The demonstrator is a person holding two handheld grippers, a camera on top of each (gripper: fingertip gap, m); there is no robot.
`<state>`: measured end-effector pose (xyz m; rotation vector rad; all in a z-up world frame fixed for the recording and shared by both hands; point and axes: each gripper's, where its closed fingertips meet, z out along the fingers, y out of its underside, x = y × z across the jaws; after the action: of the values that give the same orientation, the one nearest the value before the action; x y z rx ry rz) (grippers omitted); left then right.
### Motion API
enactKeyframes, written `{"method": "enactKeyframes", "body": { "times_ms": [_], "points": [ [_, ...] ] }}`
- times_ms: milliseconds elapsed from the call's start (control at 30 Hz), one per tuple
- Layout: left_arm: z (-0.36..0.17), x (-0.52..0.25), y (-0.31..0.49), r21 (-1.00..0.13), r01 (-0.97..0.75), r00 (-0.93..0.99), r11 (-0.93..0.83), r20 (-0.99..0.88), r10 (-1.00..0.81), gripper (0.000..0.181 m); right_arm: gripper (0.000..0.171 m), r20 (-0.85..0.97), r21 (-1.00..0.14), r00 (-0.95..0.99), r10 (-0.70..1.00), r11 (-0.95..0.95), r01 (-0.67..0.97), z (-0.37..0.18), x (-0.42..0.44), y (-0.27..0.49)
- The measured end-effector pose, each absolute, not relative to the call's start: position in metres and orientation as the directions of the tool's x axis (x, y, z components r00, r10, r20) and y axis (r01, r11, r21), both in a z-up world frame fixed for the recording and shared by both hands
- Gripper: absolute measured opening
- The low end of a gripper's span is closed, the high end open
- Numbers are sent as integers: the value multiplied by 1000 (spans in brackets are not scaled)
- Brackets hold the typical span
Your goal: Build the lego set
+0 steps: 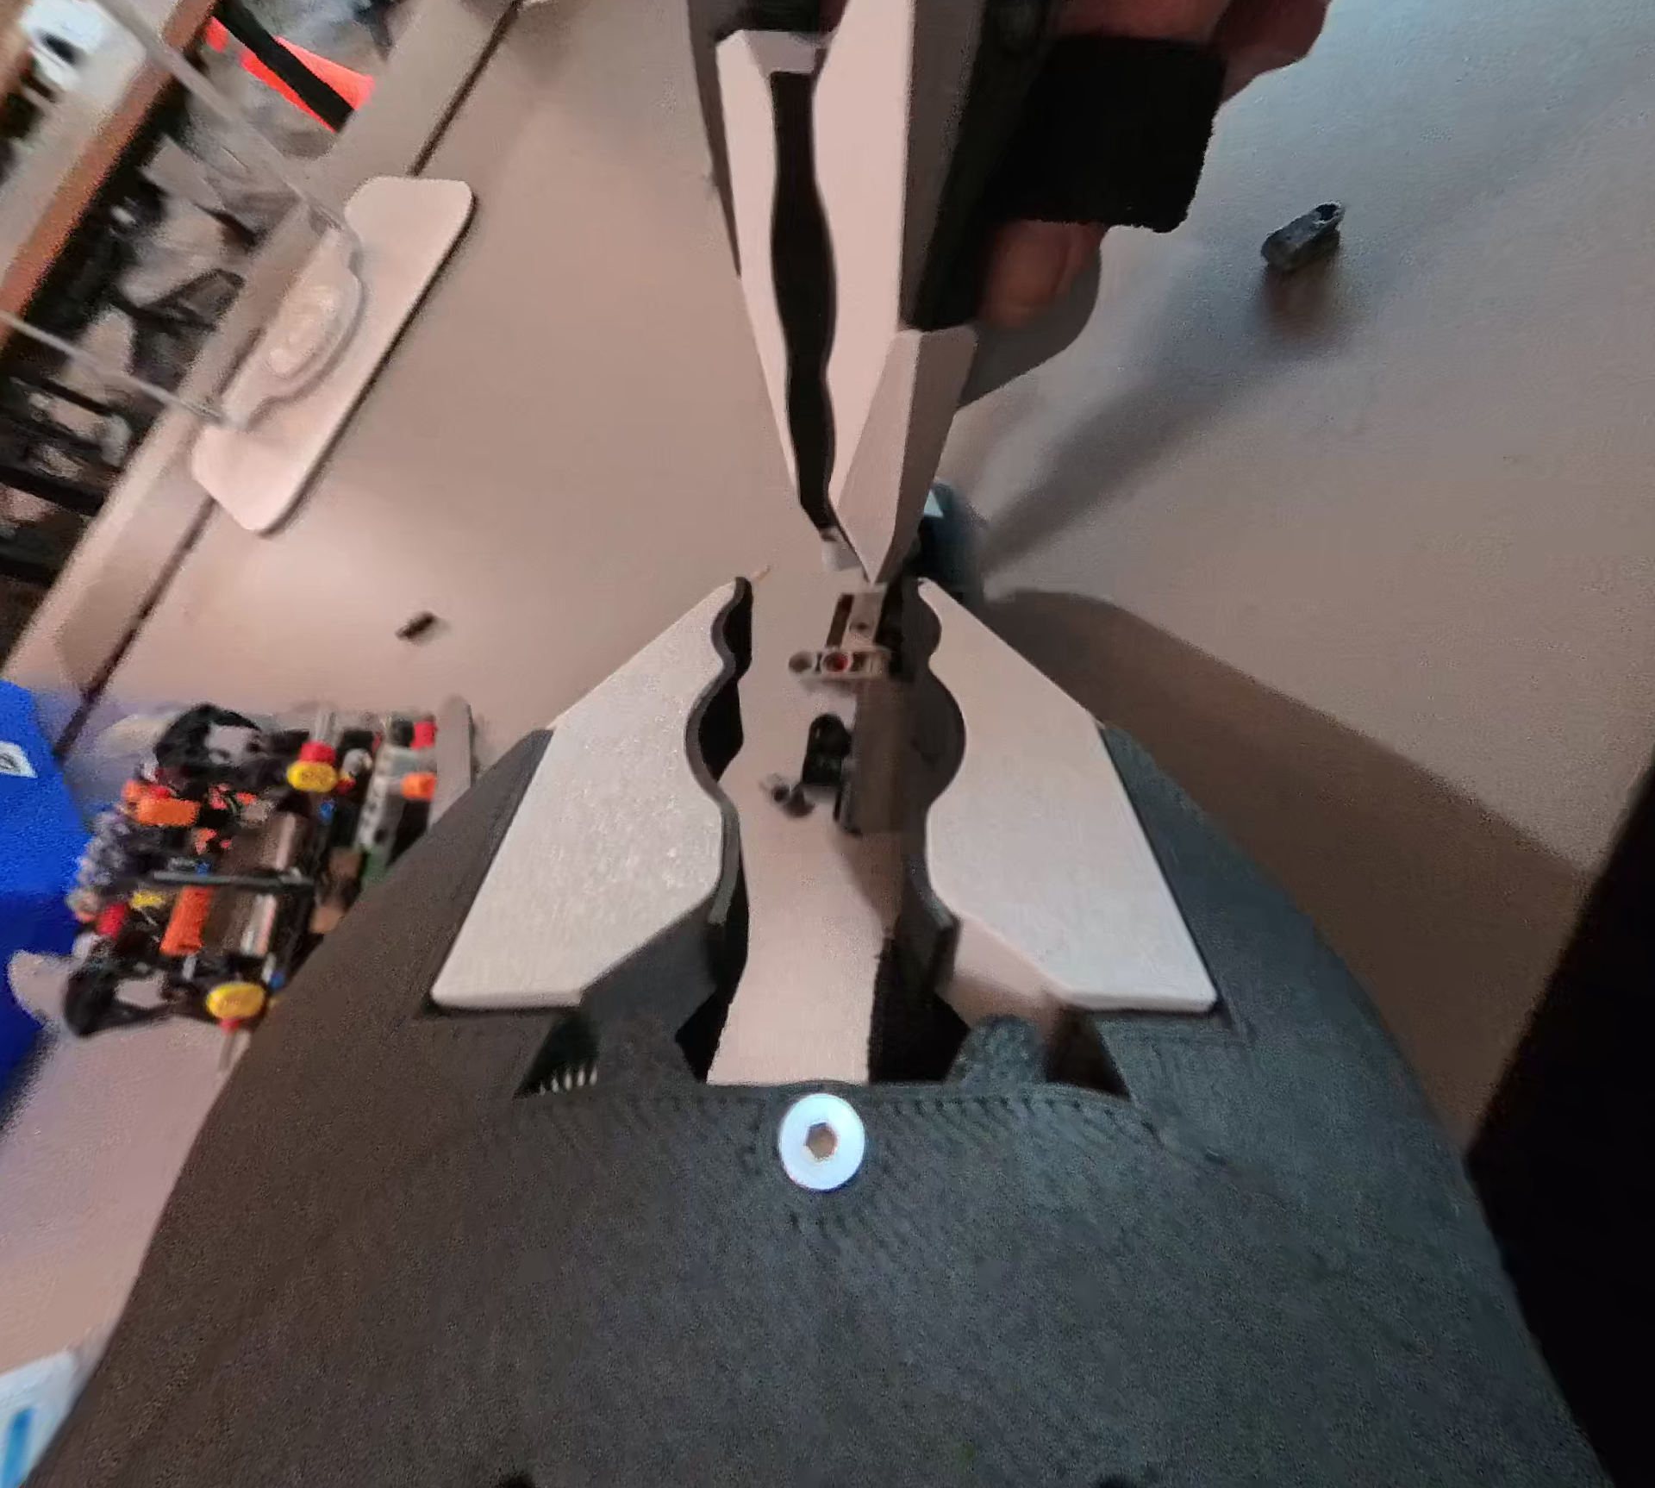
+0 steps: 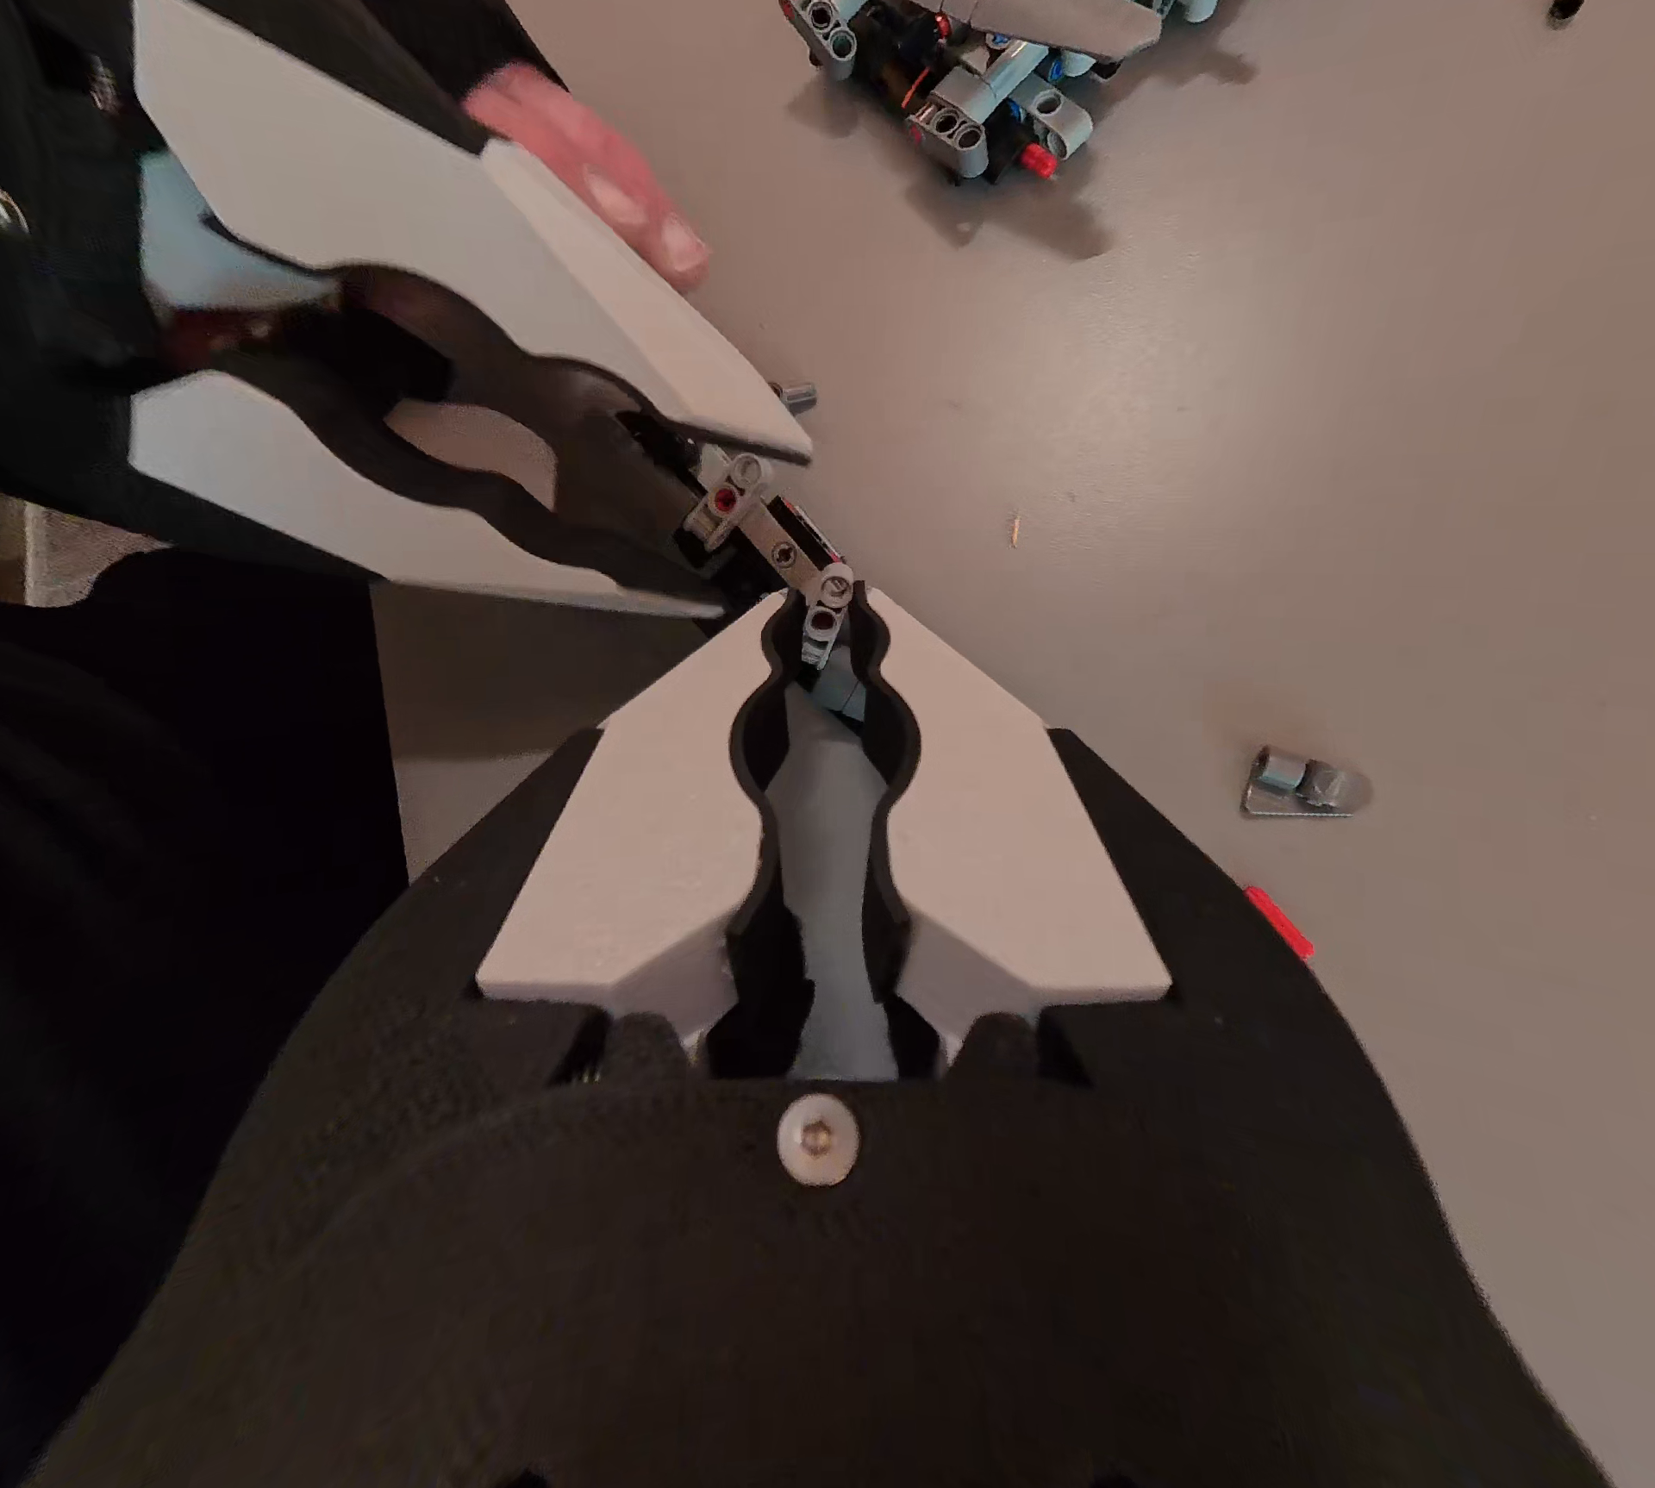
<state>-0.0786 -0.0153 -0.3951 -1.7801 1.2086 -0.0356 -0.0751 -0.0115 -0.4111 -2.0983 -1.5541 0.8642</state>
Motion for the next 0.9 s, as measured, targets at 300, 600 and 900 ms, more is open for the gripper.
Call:
{"method": "enactKeyframes", "body": {
  "times_ms": [300,600,900],
  "points": [
    [-405,-93,-27,-710,-671,571,-214,-311,-760,24,4,-129,-593,170,977,-213,777,-412,-77,-12],
    [-408,-88,-34,-748,-627,586,-220,-265,-766,22,4,-114,-576,182,977,-214,789,-411,-81,-11],
    [-408,-88,-34,-765,-601,601,-230,-243,-762,21,4,-89,-435,80,993,-111,894,-412,-82,-11]
  ]
}}
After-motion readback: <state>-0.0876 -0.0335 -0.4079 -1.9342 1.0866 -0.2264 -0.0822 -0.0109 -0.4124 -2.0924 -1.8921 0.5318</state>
